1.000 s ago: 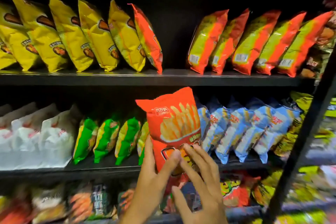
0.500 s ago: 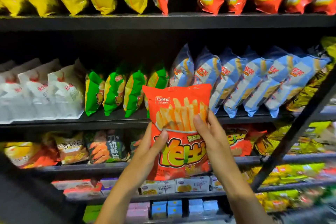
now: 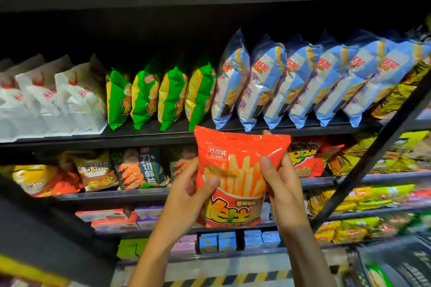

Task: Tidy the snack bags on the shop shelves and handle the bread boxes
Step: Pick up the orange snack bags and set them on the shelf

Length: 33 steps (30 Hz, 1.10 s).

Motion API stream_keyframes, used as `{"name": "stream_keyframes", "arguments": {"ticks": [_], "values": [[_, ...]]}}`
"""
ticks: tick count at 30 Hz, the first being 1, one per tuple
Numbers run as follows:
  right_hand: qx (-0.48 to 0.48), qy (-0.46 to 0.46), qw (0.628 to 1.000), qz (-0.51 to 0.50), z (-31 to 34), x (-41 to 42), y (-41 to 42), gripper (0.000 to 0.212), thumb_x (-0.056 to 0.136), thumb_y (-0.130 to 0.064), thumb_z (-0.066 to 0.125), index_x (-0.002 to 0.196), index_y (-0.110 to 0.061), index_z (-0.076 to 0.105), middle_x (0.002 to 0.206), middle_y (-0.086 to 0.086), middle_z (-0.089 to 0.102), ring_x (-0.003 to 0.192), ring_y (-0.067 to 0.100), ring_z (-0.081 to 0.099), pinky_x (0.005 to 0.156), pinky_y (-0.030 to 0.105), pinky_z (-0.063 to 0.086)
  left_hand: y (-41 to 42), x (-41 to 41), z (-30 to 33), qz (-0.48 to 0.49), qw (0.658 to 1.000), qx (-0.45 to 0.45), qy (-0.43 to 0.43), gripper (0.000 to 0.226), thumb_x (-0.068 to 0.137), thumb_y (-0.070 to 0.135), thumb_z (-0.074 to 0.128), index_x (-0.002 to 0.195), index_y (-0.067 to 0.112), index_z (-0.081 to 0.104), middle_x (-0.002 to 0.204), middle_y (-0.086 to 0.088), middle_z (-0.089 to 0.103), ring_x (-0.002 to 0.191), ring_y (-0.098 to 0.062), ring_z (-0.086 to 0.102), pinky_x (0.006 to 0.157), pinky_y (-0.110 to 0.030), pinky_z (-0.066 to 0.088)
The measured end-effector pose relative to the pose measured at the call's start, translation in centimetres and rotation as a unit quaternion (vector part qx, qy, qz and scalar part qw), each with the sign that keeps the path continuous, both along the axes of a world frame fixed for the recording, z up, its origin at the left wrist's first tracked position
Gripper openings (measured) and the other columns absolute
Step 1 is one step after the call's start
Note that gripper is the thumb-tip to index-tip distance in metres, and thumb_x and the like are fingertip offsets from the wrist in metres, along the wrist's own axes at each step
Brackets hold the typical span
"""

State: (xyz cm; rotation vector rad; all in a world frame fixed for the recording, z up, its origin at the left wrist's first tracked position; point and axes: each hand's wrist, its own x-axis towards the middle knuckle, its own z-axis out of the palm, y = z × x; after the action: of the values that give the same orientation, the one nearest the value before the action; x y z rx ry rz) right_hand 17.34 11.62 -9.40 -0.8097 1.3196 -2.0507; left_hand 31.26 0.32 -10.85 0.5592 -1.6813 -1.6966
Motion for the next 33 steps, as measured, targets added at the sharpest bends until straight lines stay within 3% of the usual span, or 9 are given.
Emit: {"name": "stream_keyframes", "arguments": {"ticks": [3,5,8,10,14,18,21,26,33], "values": [[-0.013,-0.001,0.996,-0.092,-0.1,-0.2,0.4,0.035,0.083,-0.024,0.075,0.117,-0.015,0.067,0.110,-0.001,0.079,0.104,0.013,0.074,0.083,0.027,0.059,0.4,0.2,-0.5,-0.043,0.999,-0.017,-0.019,0.052,0.082,0.059,0.076,0.129,0.039,0.066,0.134,0.004,0.069,0.125,-0.015,0.064,0.096,-0.024,0.053],[-0.008,0.006,0.990,-0.137,-0.3,-0.3,0.6,0.021,0.080,-0.021,0.075,0.097,-0.010,0.068,0.093,0.003,0.079,0.090,0.016,0.075,0.078,0.030,0.059,0.8,0.1,-0.2,-0.056,0.998,-0.018,-0.013,0.069,0.078,0.063,0.078,0.137,0.034,0.059,0.138,0.007,0.066,0.129,-0.012,0.061,0.098,-0.021,0.051],[-0.008,0.011,0.990,-0.137,-0.7,-0.1,1.1,0.018,0.079,-0.019,0.075,0.090,-0.009,0.066,0.088,0.004,0.078,0.086,0.016,0.075,0.076,0.029,0.060,0.9,0.0,0.7,-0.033,0.999,0.013,0.019,0.100,0.064,0.072,0.083,0.146,0.027,0.047,0.141,0.008,0.063,0.131,-0.013,0.059,0.099,-0.024,0.052],[-0.006,0.013,0.993,-0.117,-0.8,0.3,1.3,0.018,0.079,-0.017,0.075,0.092,-0.009,0.067,0.087,0.001,0.079,0.085,0.013,0.076,0.074,0.024,0.059,1.0,-0.1,1.5,-0.025,0.999,0.013,0.039,0.090,0.068,0.066,0.084,0.143,0.027,0.052,0.140,0.000,0.064,0.128,-0.020,0.062,0.097,-0.031,0.055],[0.000,-0.006,0.998,-0.060,-0.9,0.8,1.6,0.024,0.079,-0.014,0.073,0.102,-0.007,0.067,0.092,0.003,0.080,0.088,0.016,0.077,0.073,0.024,0.059,1.9,-0.5,2.2,-0.005,0.999,-0.024,0.028,0.045,0.078,0.030,0.085,0.118,0.024,0.067,0.122,-0.006,0.072,0.111,-0.026,0.071,0.084,-0.036,0.061],[-0.001,0.022,1.000,-0.011,-0.4,0.0,2.3,0.026,0.085,-0.008,0.078,0.109,-0.008,0.069,0.105,0.007,0.078,0.099,0.021,0.076,0.080,0.027,0.059,2.1,-0.6,2.1,0.001,0.999,-0.028,0.040,0.024,0.080,0.015,0.080,0.101,0.020,0.070,0.116,-0.008,0.073,0.110,-0.030,0.071,0.089,-0.051,0.061],[-0.013,0.065,0.998,0.018,-0.3,-0.8,2.6,0.024,0.084,-0.007,0.075,0.107,-0.013,0.073,0.113,0.007,0.075,0.110,0.025,0.072,0.088,0.030,0.058,1.7,-0.7,2.0,-0.019,0.996,-0.042,0.072,0.016,0.081,0.009,0.081,0.091,0.017,0.070,0.114,-0.011,0.072,0.116,-0.033,0.068,0.093,-0.056,0.058],[-0.051,0.161,0.985,0.017,0.0,-1.7,2.9,0.019,0.083,-0.001,0.075,0.096,-0.015,0.074,0.109,0.007,0.075,0.111,0.028,0.070,0.094,0.031,0.054,1.3,-0.7,1.8,-0.060,0.991,-0.073,0.097,0.009,0.078,0.007,0.080,0.077,0.012,0.072,0.112,-0.014,0.071,0.122,-0.037,0.064,0.096,-0.054,0.055],[-0.066,0.174,0.982,-0.013,0.0,-1.1,2.4,0.016,0.082,0.000,0.074,0.091,-0.014,0.074,0.107,0.006,0.076,0.109,0.030,0.071,0.093,0.035,0.055,0.2,-0.3,2.1,-0.090,0.986,-0.065,0.125,0.012,0.079,0.006,0.079,0.088,0.012,0.076,0.117,-0.013,0.072,0.124,-0.036,0.064,0.096,-0.047,0.055]]}}
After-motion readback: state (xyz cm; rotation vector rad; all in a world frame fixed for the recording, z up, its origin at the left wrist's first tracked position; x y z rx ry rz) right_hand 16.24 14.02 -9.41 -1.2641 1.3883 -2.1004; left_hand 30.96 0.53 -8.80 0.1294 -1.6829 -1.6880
